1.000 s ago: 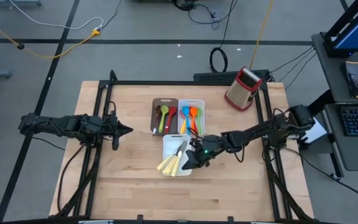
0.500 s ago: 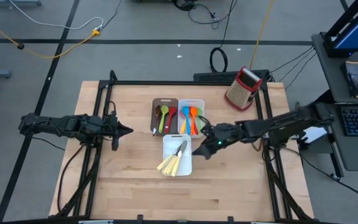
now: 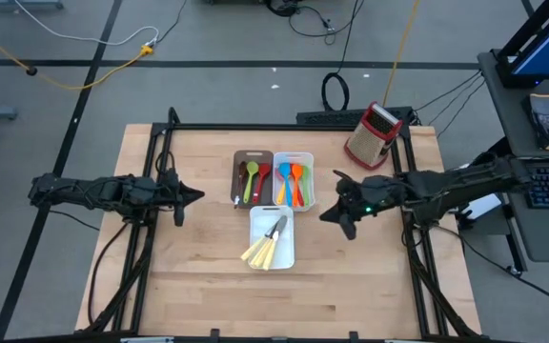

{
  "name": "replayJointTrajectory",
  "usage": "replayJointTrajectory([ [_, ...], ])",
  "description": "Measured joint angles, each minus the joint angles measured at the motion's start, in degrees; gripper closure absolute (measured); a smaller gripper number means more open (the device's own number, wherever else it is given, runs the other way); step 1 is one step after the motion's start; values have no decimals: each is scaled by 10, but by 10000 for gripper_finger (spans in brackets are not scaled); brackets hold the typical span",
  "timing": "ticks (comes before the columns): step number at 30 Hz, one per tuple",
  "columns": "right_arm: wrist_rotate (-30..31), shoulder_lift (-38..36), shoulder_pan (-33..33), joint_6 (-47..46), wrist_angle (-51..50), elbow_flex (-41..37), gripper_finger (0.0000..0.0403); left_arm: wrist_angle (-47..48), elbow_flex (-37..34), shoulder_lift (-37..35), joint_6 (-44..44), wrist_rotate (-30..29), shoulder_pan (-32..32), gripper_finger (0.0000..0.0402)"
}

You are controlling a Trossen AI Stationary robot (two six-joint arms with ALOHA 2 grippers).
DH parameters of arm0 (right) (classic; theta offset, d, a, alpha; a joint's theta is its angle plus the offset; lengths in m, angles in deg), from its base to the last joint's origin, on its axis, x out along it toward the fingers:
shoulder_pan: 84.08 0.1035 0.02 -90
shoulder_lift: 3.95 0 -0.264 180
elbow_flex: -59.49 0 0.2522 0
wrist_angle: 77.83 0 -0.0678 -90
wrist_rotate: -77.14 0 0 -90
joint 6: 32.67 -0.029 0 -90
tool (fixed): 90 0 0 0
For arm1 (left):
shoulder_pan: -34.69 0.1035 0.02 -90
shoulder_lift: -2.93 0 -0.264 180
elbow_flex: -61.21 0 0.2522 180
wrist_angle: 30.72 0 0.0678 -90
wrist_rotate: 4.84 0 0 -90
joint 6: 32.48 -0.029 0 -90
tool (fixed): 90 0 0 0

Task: Pick & Place Kitchen Items
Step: Return to Home Position

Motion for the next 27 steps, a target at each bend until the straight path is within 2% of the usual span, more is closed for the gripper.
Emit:
replayJointTrajectory([
  [6,1,-58,0,24,-83,0,401,0,0,0,16,0,0,399],
  [9,26,-86,0,54,-112,0,399,-1,0,0,44,0,0,395],
  [16,30,-140,0,182,-136,0,399,-2,0,0,58,0,0,374],
  [18,31,-151,0,193,-145,0,400,-4,0,0,58,0,0,375],
  [27,27,-163,2,210,-129,0,399,-14,0,0,-11,-4,0,398],
])
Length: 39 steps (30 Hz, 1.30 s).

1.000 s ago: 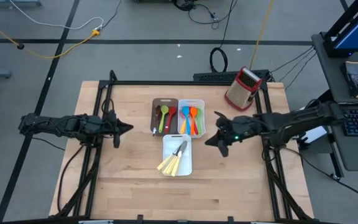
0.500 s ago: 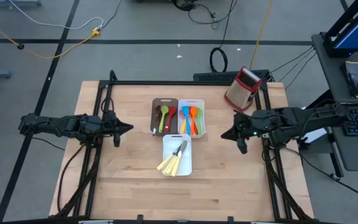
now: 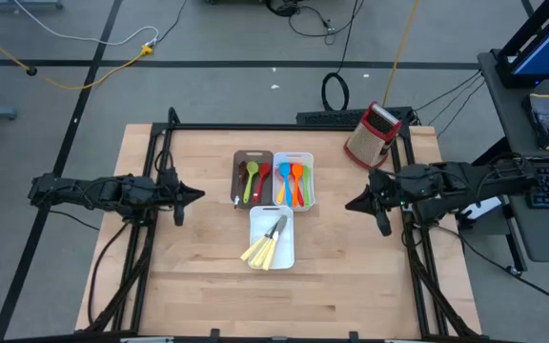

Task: Pick & Place Kitchen Items
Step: Return to Home Position

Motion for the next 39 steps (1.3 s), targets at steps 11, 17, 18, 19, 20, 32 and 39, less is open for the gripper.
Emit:
replayJointTrajectory([
  [11,0,1,-3,61,43,0,399,-57,0,0,-50,64,0,372],
  [17,-1,1,7,100,39,-9,399,-63,0,0,-51,64,0,369],
  [18,-1,1,7,105,39,-13,399,-64,0,0,-51,64,0,369],
  [19,0,1,7,108,39,-19,399,-64,0,0,-52,64,0,369],
  [20,1,1,7,109,39,-24,399,-64,0,0,-56,64,0,369],
  [32,13,-67,3,62,132,-152,399,-90,0,-2,-123,120,0,369],
  [39,17,-150,3,69,137,-186,401,-85,0,-14,-152,120,0,369],
])
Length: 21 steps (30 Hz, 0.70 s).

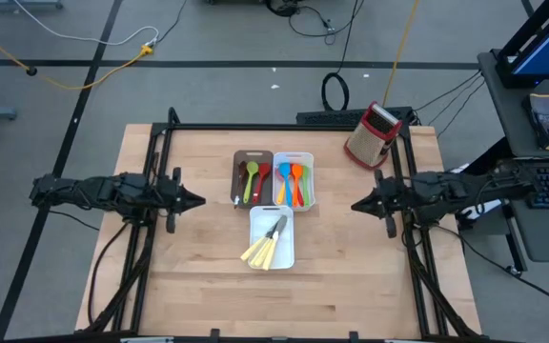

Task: Pick & Place Kitchen Items
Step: Return to Home Position

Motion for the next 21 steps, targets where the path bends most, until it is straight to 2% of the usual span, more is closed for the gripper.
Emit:
replayJointTrajectory([
  [14,1,-108,0,1,0,-63,399,77,0,-148,-14,-20,0,369],
  [21,1,-177,0,1,0,-92,401,58,-18,-148,-16,-19,0,369],
])
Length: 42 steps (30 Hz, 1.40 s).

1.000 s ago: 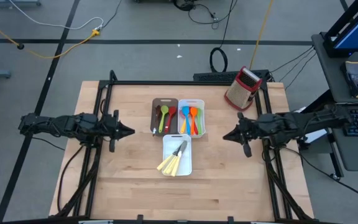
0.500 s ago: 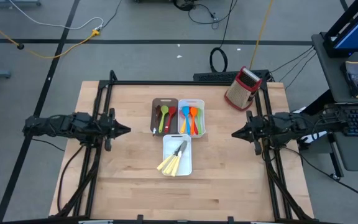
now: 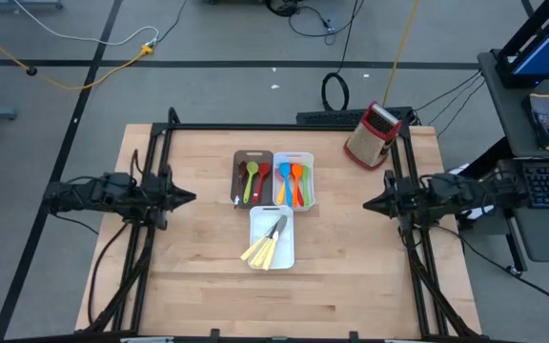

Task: Pick & Place Kitchen Items
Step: Return to Home Position

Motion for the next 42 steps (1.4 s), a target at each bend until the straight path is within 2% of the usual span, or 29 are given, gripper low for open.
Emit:
replayJointTrajectory([
  [8,0,-48,0,8,89,-85,399,-68,-65,0,8,19,0,369],
  [17,0,-79,0,-22,97,-151,399,-89,-89,0,-28,20,0,369],
  [28,0,-93,0,45,90,-157,399,-91,-89,0,-65,20,0,369],
  [34,0,-93,0,45,89,-157,399,-91,-103,0,-57,45,0,369],
  [39,0,-93,0,34,89,-157,399,-157,-130,0,-51,61,0,369],
  [42,0,-93,0,20,89,-157,399,-163,-132,0,-52,62,0,369],
])
